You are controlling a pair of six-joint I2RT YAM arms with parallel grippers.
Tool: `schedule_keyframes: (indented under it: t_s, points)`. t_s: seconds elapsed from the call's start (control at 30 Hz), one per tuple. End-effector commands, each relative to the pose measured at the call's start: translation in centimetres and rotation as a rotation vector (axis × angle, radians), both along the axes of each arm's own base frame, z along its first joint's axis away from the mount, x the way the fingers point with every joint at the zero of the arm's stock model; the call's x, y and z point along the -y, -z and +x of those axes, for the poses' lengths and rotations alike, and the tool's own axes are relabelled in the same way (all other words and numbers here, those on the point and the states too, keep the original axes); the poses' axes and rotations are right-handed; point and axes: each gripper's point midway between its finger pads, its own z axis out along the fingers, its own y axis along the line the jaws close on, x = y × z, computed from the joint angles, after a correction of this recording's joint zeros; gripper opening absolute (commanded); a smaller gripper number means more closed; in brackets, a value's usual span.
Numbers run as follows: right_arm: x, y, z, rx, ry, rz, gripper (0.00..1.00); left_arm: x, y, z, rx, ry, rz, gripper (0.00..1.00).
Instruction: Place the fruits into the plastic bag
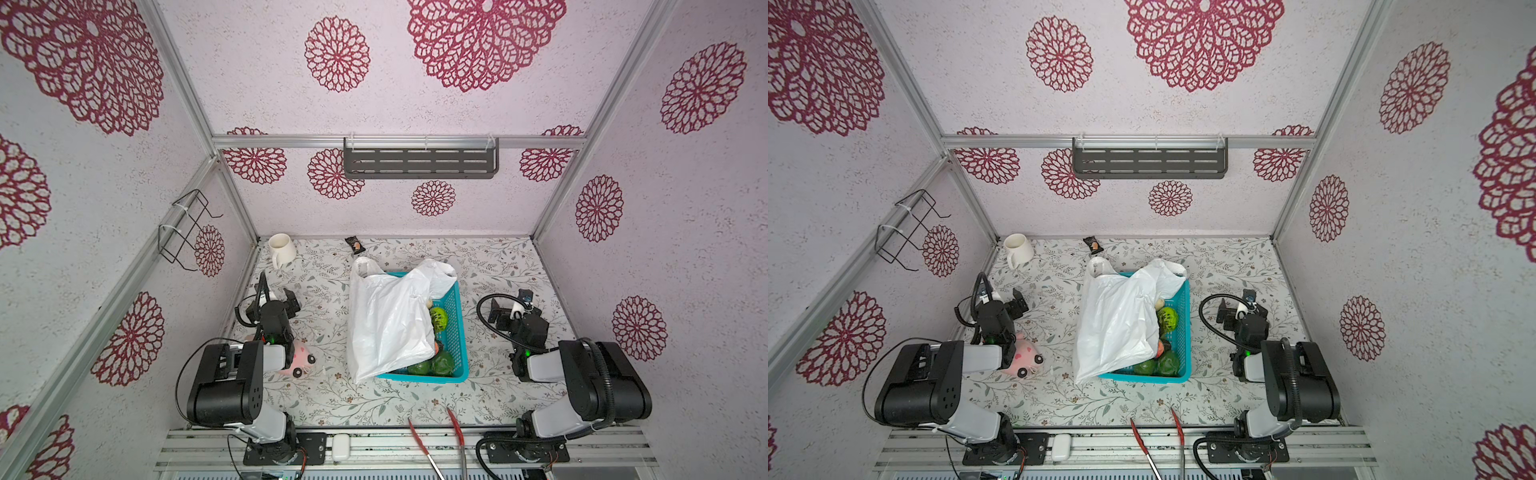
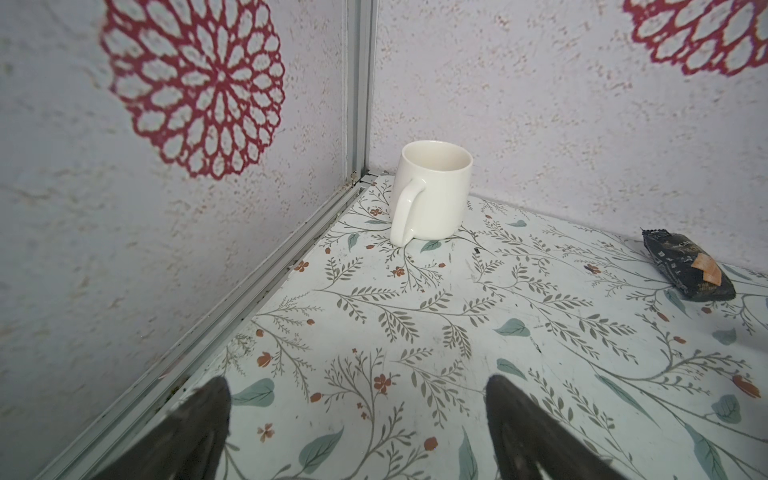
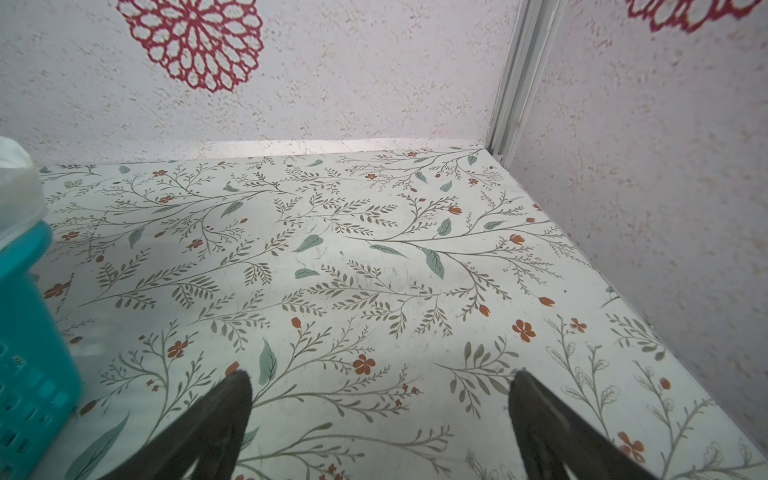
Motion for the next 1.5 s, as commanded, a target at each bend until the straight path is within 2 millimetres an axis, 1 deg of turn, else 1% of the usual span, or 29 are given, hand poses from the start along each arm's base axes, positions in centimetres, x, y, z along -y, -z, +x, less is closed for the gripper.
schedule_keyframes:
  t_s: [0.0,0.03,0.07,0.1,0.17,0.2,0.27,0.33,0.37,0.43,0.47,0.5,0.53,0.57,0.6,0.67,0.7,0.77,0.83,0.93,1.03,1.1,1.13,1.17,1.27,1.3,1.4,1.43,1.47]
  points:
    - [0.0,-0.6,0.1,0.027,-0.001,0.005,0.99,0.0,-0.3,0.3,0.002,0.009,0.011,0.98]
    - [0.2,-0.9,0.2,0.035,0.010,0.005,0.99,0.1,-0.4,0.2,0.004,0.016,0.012,0.98]
    - [1.3,-1.7,0.4,0.028,0.076,0.009,0.99,0.3,-1.3,0.5,0.017,0.027,0.025,0.98]
    - [2.5,-2.2,0.6,-0.018,0.154,0.026,0.99,0.8,-2.2,1.3,-0.026,0.058,0.022,0.98]
    - [4.4,-4.5,1.4,-0.081,0.272,0.036,0.99,1.4,-4.3,2.4,-0.145,0.079,-0.009,0.98]
    - [4.8,-5.4,1.6,-0.101,0.302,0.042,0.99,1.7,-6.0,2.9,-0.158,0.086,-0.031,0.98]
    - [5.9,-7.7,1.3,-0.083,0.411,0.087,0.99,2.7,-8.1,3.4,-0.155,0.109,-0.048,0.98]
    - [5.5,-9.2,1.4,-0.079,0.418,0.175,0.98,3.5,-9.6,3.1,-0.105,0.047,-0.048,0.98]
    - [4.7,-9.8,1.7,-0.086,0.386,0.224,0.97,4.2,-9.9,3.1,-0.081,0.036,-0.082,0.98]
    - [2.3,-10.4,2.7,-0.143,0.292,0.300,0.97,6.7,-8.5,3.2,-0.113,0.049,-0.275,0.98]
    - [0.4,-10.6,3.4,-0.190,0.213,0.331,0.96,8.5,-7.6,3.2,-0.145,0.056,-0.344,0.98]
    - [-1.9,-10.7,4.0,-0.241,0.117,0.359,0.95,10.7,-6.7,3.2,-0.174,0.070,-0.387,0.98]
    - [-3.7,-10.9,4.5,-0.280,0.043,0.377,0.95,12.5,-5.9,3.0,-0.197,0.067,-0.412,0.98]
    - [-5.8,-10.7,4.8,-0.330,-0.036,0.390,0.95,14.7,-4.9,2.8,-0.227,0.077,-0.441,0.98]
    - [-8.1,-11.1,5.2,-0.370,-0.123,0.408,0.94,16.6,-4.1,2.8,-0.249,0.089,-0.484,0.98]
    - [-11.4,-11.5,5.7,-0.435,-0.228,0.445,0.93,21.2,-2.6,2.8,-0.313,0.147,-0.555,0.98]
    - [-13.1,-11.6,6.0,-0.457,-0.273,0.468,0.93,22.5,-2.1,2.8,-0.338,0.154,-0.573,0.98]
    - [-16.0,-12.2,6.4,-0.467,-0.356,0.505,0.94,25.3,-2.1,3.4,-0.377,0.202,-0.632,0.98]
    - [-18.7,-12.6,6.6,-0.465,-0.426,0.537,0.94,26.5,-2.4,3.9,-0.386,0.226,-0.680,0.98]
    - [-22.2,-12.5,6.7,-0.477,-0.517,0.581,0.93,27.2,-3.6,4.4,-0.362,0.246,-0.724,0.98]
    - [-24.4,-12.1,6.6,-0.495,-0.578,0.580,0.92,27.1,-4.6,4.6,-0.348,0.257,-0.731,0.98]
    - [-25.2,-12.1,6.6,-0.492,-0.600,0.575,0.90,27.3,-4.7,4.7,-0.357,0.275,-0.759,0.98]
    - [-25.6,-11.9,6.6,-0.496,-0.618,0.573,0.84,27.5,-4.7,4.7,-0.367,0.289,-0.778,0.98]
    - [-26.0,-11.8,6.5,-0.499,-0.637,0.571,0.74,27.7,-4.6,4.8,-0.377,0.299,-0.796,0.98]
    - [-26.6,-11.5,6.4,-0.516,-0.670,0.572,0.35,28.3,-4.4,5.1,-0.394,0.324,-0.860,0.98]
    - [-26.8,-11.5,6.2,-0.521,-0.684,0.575,0.25,28.5,-4.3,5.2,-0.397,0.329,-0.875,0.98]
    - [-27.2,-12.2,5.0,-0.500,-0.739,0.580,0.03,28.6,-3.9,5.5,-0.415,0.333,-0.898,0.98]
    - [-27.1,-12.4,4.5,-0.491,-0.748,0.581,0.00,28.7,-3.6,5.5,-0.422,0.336,-0.904,0.98]
    - [-27.1,-12.5,4.1,-0.486,-0.753,0.579,0.00,28.8,-3.4,5.6,-0.428,0.340,-0.907,0.98]
